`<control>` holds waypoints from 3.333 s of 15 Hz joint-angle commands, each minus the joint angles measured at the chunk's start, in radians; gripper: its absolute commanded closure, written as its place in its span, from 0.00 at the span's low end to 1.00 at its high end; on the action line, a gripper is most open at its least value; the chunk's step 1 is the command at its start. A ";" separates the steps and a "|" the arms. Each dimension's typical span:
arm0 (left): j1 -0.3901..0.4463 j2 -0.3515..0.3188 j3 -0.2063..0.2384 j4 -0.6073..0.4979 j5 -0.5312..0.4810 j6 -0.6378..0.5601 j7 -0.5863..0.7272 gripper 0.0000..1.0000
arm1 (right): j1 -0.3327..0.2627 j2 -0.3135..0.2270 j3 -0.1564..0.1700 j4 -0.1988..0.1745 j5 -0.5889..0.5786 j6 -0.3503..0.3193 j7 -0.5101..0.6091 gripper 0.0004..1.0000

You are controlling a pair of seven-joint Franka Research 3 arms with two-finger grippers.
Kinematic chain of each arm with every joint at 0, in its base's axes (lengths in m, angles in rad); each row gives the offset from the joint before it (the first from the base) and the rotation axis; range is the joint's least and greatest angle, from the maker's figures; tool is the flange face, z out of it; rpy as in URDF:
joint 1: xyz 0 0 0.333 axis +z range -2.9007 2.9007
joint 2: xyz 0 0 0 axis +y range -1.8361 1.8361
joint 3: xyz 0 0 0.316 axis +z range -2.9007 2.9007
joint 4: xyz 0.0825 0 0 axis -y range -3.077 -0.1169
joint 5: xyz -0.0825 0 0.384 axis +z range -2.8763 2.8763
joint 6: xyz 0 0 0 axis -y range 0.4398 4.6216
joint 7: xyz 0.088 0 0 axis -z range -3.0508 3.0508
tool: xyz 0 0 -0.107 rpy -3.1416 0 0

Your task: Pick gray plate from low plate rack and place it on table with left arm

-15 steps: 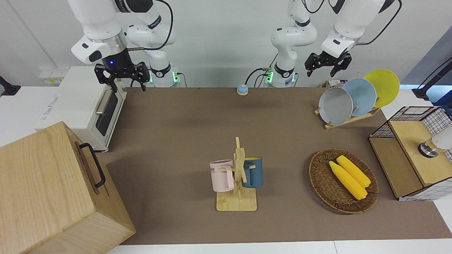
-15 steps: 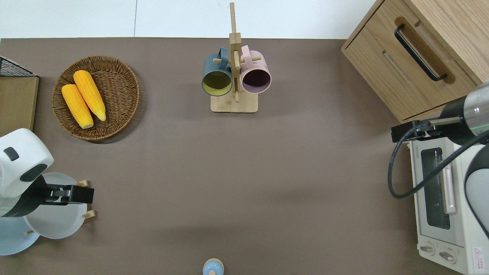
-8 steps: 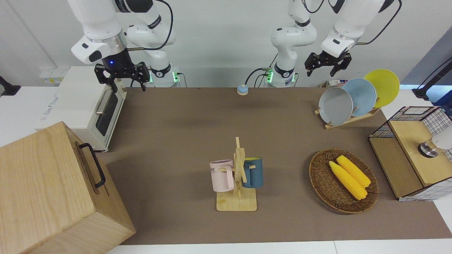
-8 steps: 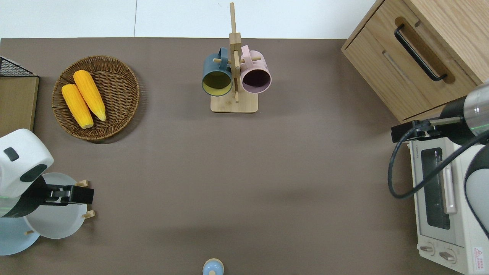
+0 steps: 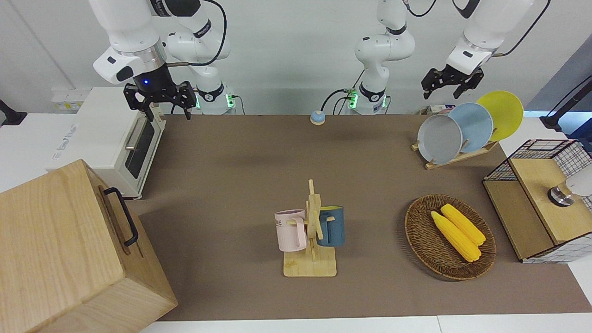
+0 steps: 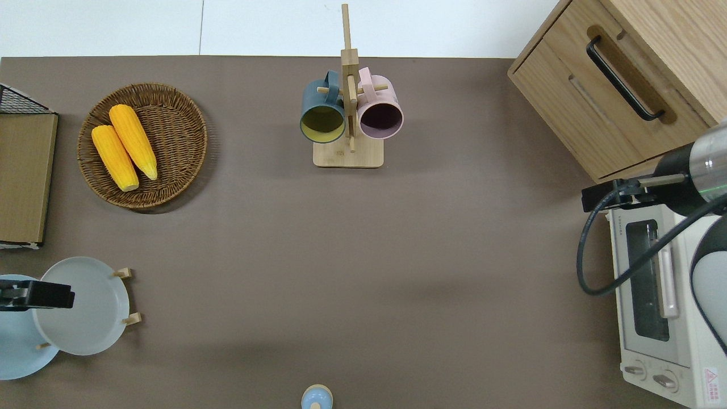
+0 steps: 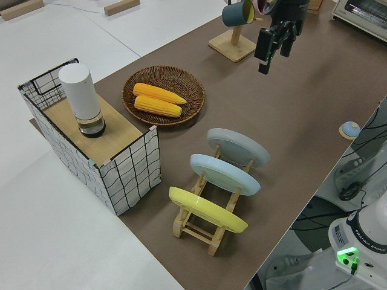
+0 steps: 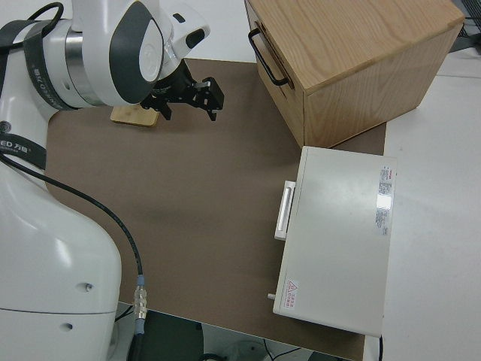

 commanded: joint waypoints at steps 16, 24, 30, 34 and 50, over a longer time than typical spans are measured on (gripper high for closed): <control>0.017 -0.020 0.147 -0.439 0.075 0.498 0.119 0.01 | -0.022 0.009 0.020 0.020 -0.003 -0.016 0.013 0.02; 0.020 -0.007 0.147 -0.469 0.095 0.561 0.118 0.01 | -0.022 0.009 0.020 0.021 -0.003 -0.016 0.013 0.02; 0.038 0.014 0.148 -0.469 0.095 0.578 0.121 0.97 | -0.022 0.009 0.020 0.020 -0.003 -0.016 0.013 0.02; 0.035 0.014 0.148 -0.469 0.118 0.581 0.121 1.00 | -0.022 0.009 0.020 0.020 -0.003 -0.016 0.013 0.02; 0.018 -0.013 0.116 -0.255 0.123 0.336 0.098 1.00 | -0.022 0.009 0.020 0.020 -0.003 -0.016 0.013 0.02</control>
